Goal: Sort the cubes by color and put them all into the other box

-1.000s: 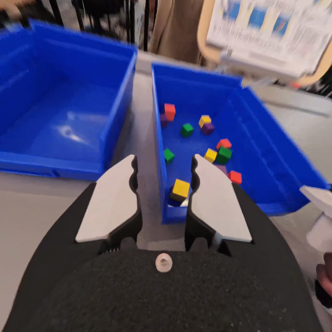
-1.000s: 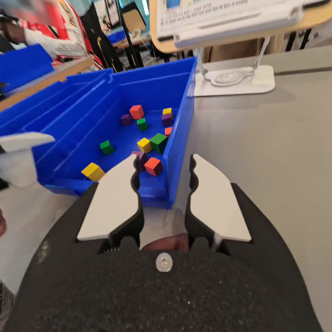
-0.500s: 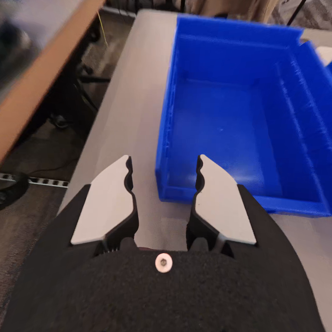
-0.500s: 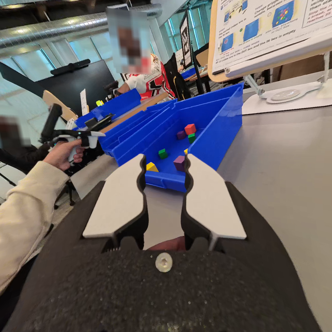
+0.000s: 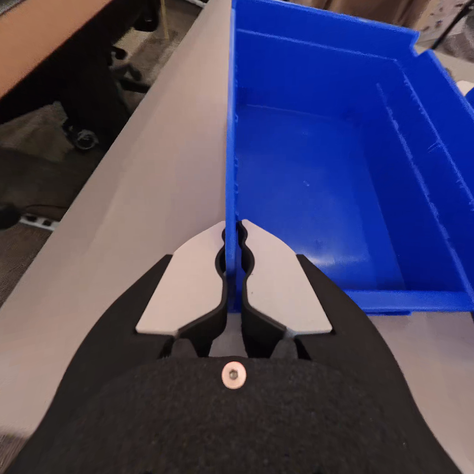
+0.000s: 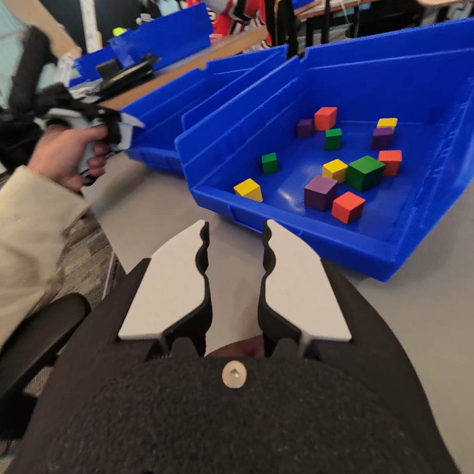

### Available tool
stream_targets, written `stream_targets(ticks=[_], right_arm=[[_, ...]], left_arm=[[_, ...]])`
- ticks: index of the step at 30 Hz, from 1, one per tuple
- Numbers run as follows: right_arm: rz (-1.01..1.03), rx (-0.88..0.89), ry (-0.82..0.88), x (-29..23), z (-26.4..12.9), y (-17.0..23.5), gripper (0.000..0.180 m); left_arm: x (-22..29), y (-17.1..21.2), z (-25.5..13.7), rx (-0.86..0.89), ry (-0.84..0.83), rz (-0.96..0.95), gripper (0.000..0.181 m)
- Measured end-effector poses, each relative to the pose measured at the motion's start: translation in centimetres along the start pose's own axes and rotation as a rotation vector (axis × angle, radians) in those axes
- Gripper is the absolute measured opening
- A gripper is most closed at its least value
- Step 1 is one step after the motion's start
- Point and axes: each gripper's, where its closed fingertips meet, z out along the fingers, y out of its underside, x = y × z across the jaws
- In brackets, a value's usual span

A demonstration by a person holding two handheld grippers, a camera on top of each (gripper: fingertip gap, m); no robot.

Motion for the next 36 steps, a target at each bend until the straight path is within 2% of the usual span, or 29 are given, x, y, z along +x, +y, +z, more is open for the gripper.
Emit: stream_targets(ticks=[2, 3, 5, 8, 14, 15, 18, 19, 23, 26, 28, 32, 36], right_arm=[[0.051, -0.018, 0.075, -0.4, 1.2, 0.3, 0.038], [0.058, -0.028, 0.057, -1.8, 2.0, 0.4, 0.038], [0.011, -0.082, 0.009, -5.3, 4.0, 1.0, 0.038], [-0.073, -0.09, 0.056, -8.6, 7.1, 1.3, 0.038], [-0.087, -0.066, 0.102, -11.3, 10.4, 1.6, 0.04], [-0.1, -0.042, 0.126, -11.2, 10.5, 1.4, 0.039], [-0.085, -0.012, 0.128, -11.3, 10.6, 1.1, 0.02], [-0.056, -0.002, 0.162, -10.8, 10.2, 0.7, 0.004], [-0.095, 0.112, 0.176, -11.1, 7.7, -1.5, 0.003], [-0.14, 0.274, 0.205, -11.2, 4.3, -5.4, 0.003], [-0.158, 0.332, 0.239, -10.2, 1.8, -8.2, 0.003], [-0.161, 0.415, 0.371, -4.4, -4.4, -13.3, 0.003], [-0.165, 0.434, 0.587, 4.6, -12.1, -16.3, 0.003]], left_arm=[[-0.1, 1.7, -2.7, 0.008, -0.065, -0.01, 0.004], [0.0, 2.6, -3.9, 0.015, -0.078, -0.023, 0.004], [0.1, 4.2, -6.3, 0.037, -0.106, -0.057, 0.005], [-0.2, 6.1, -9.4, 0.042, -0.164, -0.068, 0.005], [0.4, 9.1, -13.8, 0.069, -0.156, -0.071, 0.006], [0.8, 9.5, -14.3, 0.072, -0.149, -0.063, 0.006], [1.8, 10.4, -15.9, 0.111, -0.175, -0.031, 0.006], [1.9, 10.5, -16.6, 0.13, -0.204, -0.01, 0.005], [4.0, 8.6, -20.2, 0.312, -0.255, 0.064, 0.005], [6.5, 5.7, -22.5, 0.417, -0.271, 0.139, 0.005], [9.2, 3.3, -23.2, 0.468, -0.216, 0.163, 0.005], [18.3, -1.8, -22.4, 0.53, -0.061, 0.262, 0.005], [30.6, -5.4, -18.5, 0.531, 0.147, 0.319, 0.004]])
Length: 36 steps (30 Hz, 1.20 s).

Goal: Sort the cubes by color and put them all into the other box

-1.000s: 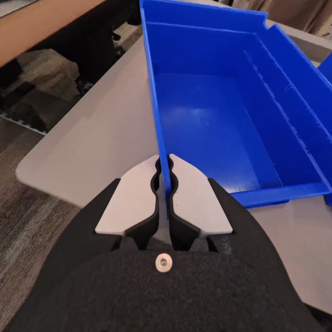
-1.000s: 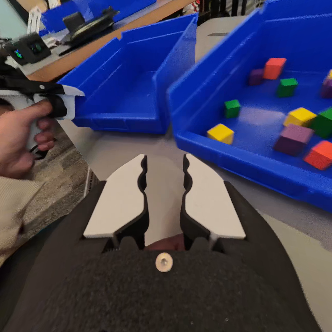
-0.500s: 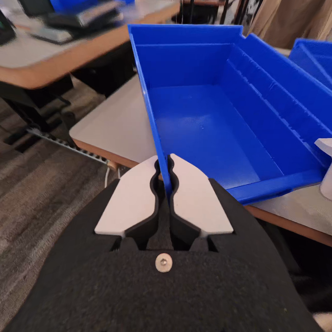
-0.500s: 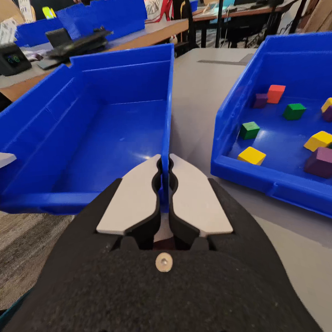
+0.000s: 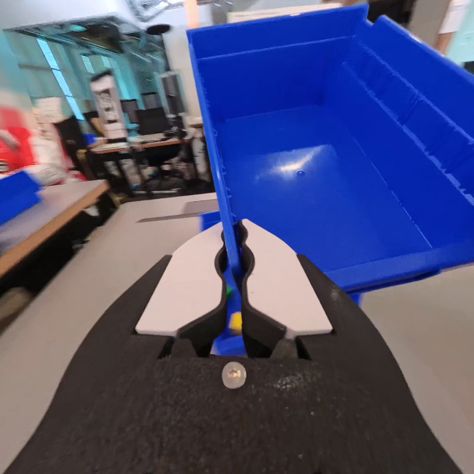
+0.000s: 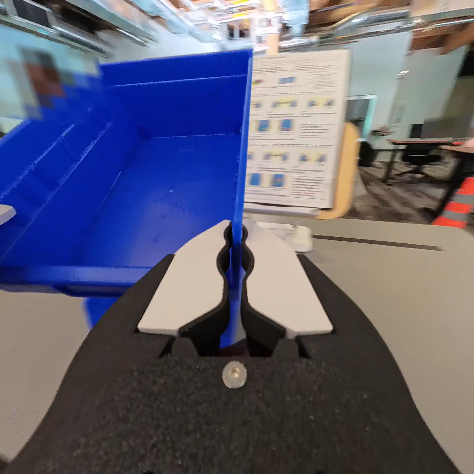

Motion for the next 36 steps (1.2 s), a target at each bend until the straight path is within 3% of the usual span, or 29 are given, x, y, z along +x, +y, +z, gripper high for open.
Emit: stream_targets(ticks=[4, 8, 12, 16, 21, 30, 32, 33, 36], right_arm=[[-0.045, -0.081, 0.232, 13.5, -1.3, -0.1, 0.004], [-0.023, -0.197, 0.349, 26.2, -2.8, 3.2, 0.004], [0.105, -0.312, 0.359, 36.0, -4.6, 9.3, 0.004], [0.157, -0.392, 0.319, 41.8, -6.4, 13.8, 0.004], [0.093, -0.449, 0.301, 44.5, -6.3, 15.8, 0.004], [0.144, -0.446, 0.275, 44.7, -5.7, 16.6, 0.003], [0.147, -0.413, 0.278, 44.8, -5.9, 16.2, 0.007], [0.127, -0.387, 0.298, 45.0, -6.2, 15.7, 0.021], [0.048, -0.327, 0.376, 45.3, -8.1, 12.3, 0.039]], left_arm=[[13.5, -0.2, 7.0, -0.094, 0.229, -0.028, 0.005], [26.5, 2.7, 11.0, -0.187, 0.332, -0.031, 0.005], [36.4, 6.5, 12.6, -0.29, 0.372, -0.038, 0.004], [42.5, 8.9, 12.7, -0.325, 0.391, 0.015, 0.006], [44.7, 12.3, 12.6, -0.391, 0.4, -0.025, 0.008], [44.9, 12.8, 12.1, -0.356, 0.447, -0.049, 0.018], [44.6, 12.5, 11.6, -0.374, 0.489, -0.069, 0.044], [43.9, 11.9, 11.1, -0.37, 0.514, -0.079, 0.052], [38.9, 8.0, 9.1, -0.276, 0.549, -0.069, 0.063]])
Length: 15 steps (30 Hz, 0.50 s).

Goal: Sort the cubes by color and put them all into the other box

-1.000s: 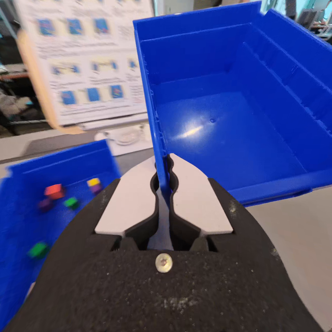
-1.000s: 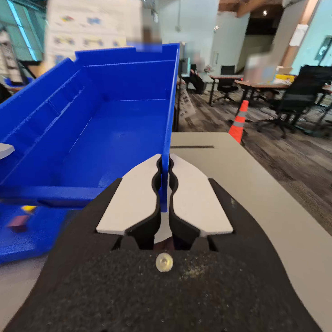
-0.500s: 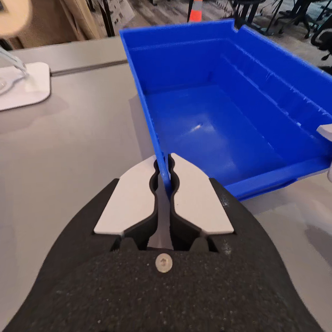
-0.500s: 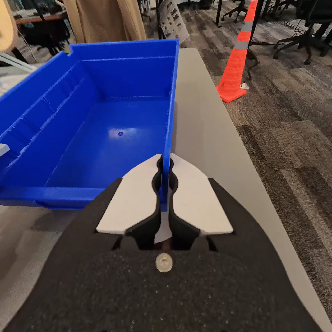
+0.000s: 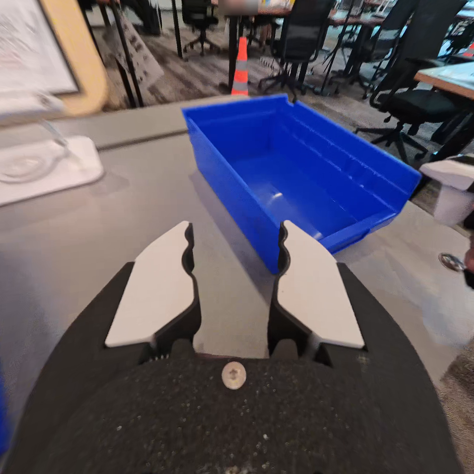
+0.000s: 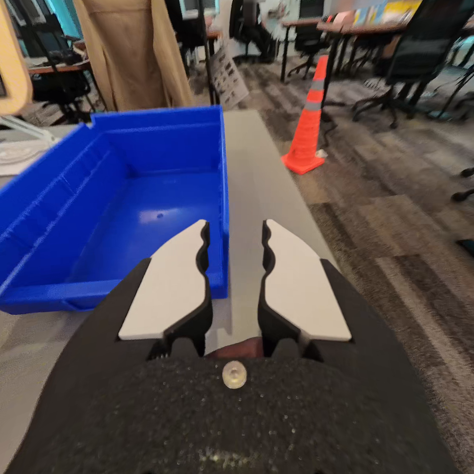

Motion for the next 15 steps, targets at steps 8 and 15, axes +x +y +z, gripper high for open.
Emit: stream_targets(ticks=[8, 15], right_arm=[[-0.091, 0.285, -0.265, -15.8, -8.6, -10.3, 0.04], [-0.044, 0.014, -0.669, -42.5, -7.1, 0.9, 0.042]], left_arm=[[-16.7, -3.6, -18.3, 0.143, -0.128, 0.06, 0.064], [-31.7, 6.1, -23.3, 0.005, -0.39, -0.085, 0.066]])
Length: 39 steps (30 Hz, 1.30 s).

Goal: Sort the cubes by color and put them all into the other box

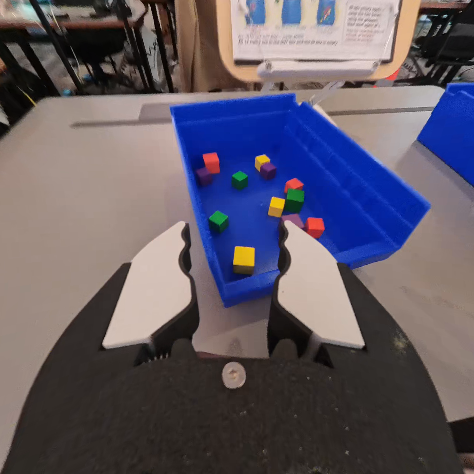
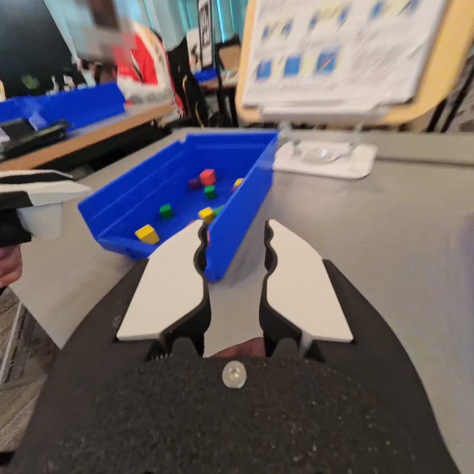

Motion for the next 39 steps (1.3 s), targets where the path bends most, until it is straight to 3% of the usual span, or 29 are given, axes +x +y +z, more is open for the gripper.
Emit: stream_targets(ticks=[3, 5, 7, 10, 11, 13, 14, 15, 22, 31, 39], right_arm=[[-0.049, -0.081, 0.116, -2.1, 4.9, 4.3, 0.044], [-0.046, -0.045, 0.233, -1.5, 6.1, 4.5, 0.043], [-0.001, -0.042, 0.237, -1.8, 7.2, 4.3, 0.036], [0.022, -0.127, 0.223, -2.1, 8.9, 5.1, 0.033], [0.047, -0.125, 0.241, -1.8, 9.1, 5.0, 0.034], [0.127, -0.131, 0.285, -1.1, 9.0, 4.8, 0.018], [0.152, -0.107, 0.297, -0.8, 8.8, 4.5, 0.004], [0.15, -0.103, 0.306, -1.0, 8.8, 4.5, 0.003], [0.178, 0.009, 0.382, -7.1, 10.6, 2.6, 0.003], [0.121, -0.055, 0.367, -18.1, 17.3, 3.3, 0.004], [0.084, -0.102, 0.386, -19.0, 19.9, 5.3, 0.005]], left_arm=[[-2.1, 2.1, 2.1, -0.029, -0.013, -0.039, 0.066], [-2.1, 3.3, 3.4, -0.078, 0.015, -0.078, 0.065], [-1.6, 3.8, 4.3, -0.095, 0.06, -0.141, 0.059], [-0.7, 4.6, 5.4, -0.158, 0.091, -0.174, 0.045], [-1.0, 4.6, 5.5, -0.166, 0.058, -0.164, 0.031], [-2.2, 4.4, 5.1, -0.165, -0.01, -0.144, 0.008], [-2.7, 4.4, 5.0, -0.171, -0.032, -0.11, 0.006], [-3.0, 4.4, 4.9, -0.179, -0.052, -0.078, 0.005], [-9.8, 2.7, 3.0, -0.153, -0.146, -0.046, 0.005], [-22.6, 1.7, 1.6, -0.172, -0.203, -0.042, 0.005], [-24.6, 4.3, 4.2, -0.204, -0.141, -0.082, 0.005]])
